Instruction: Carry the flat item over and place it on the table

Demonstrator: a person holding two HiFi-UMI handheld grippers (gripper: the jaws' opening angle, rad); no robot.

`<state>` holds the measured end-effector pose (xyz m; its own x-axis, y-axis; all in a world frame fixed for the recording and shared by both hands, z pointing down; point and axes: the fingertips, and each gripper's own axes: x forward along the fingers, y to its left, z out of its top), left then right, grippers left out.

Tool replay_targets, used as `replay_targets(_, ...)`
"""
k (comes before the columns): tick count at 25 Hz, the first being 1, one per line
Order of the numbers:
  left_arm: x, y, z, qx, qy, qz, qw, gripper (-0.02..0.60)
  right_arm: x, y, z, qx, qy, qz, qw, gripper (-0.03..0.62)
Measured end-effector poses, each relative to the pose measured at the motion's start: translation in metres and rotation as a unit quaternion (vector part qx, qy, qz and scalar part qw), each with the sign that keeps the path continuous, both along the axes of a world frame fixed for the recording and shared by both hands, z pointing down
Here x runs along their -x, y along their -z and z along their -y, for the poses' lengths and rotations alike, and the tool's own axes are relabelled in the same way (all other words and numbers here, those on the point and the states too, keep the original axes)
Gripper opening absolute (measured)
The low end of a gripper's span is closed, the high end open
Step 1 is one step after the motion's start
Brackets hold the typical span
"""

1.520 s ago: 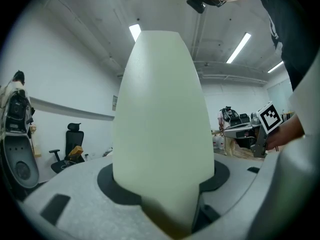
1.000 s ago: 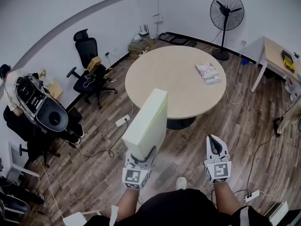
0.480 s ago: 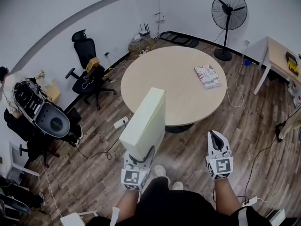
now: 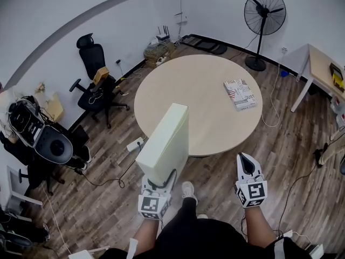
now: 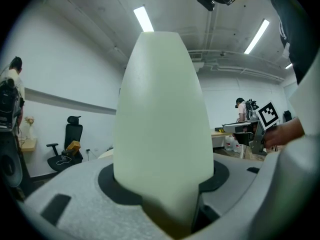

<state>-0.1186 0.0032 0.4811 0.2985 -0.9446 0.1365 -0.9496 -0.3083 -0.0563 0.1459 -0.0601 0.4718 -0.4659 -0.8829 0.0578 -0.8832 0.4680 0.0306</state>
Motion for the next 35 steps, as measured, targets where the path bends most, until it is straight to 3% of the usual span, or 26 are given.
replay_targets(10, 0.031, -0.017, 0.098, 0.028, -0.010, -0.014, 0.9995, 0.270, 0.044, -0.021, 0.081, 0.026, 0.027, -0.040, 0.998, -0.002)
replay_targets(19, 0.059, -0.024, 0.192, 0.050, -0.048, -0.017, 0.9975, 0.268, 0.065, -0.017, 0.183, 0.033, -0.012, -0.023, 0.999, -0.002)
replay_targets(25, 0.074, -0.025, 0.244, 0.050, -0.082, -0.006, 0.9954, 0.268, 0.073, -0.014, 0.220, 0.029, -0.040, -0.027, 0.998, -0.002)
replay_targets(29, 0.075, -0.023, 0.260, 0.050, -0.096, -0.027, 0.9938, 0.268, 0.073, -0.009, 0.232, 0.018, -0.059, -0.030, 0.998, -0.002)
replay_targets(35, 0.070, -0.024, 0.276, 0.065, -0.091, -0.067, 0.9915, 0.268, 0.073, -0.019, 0.256, 0.035, -0.048, -0.034, 0.998, -0.002)
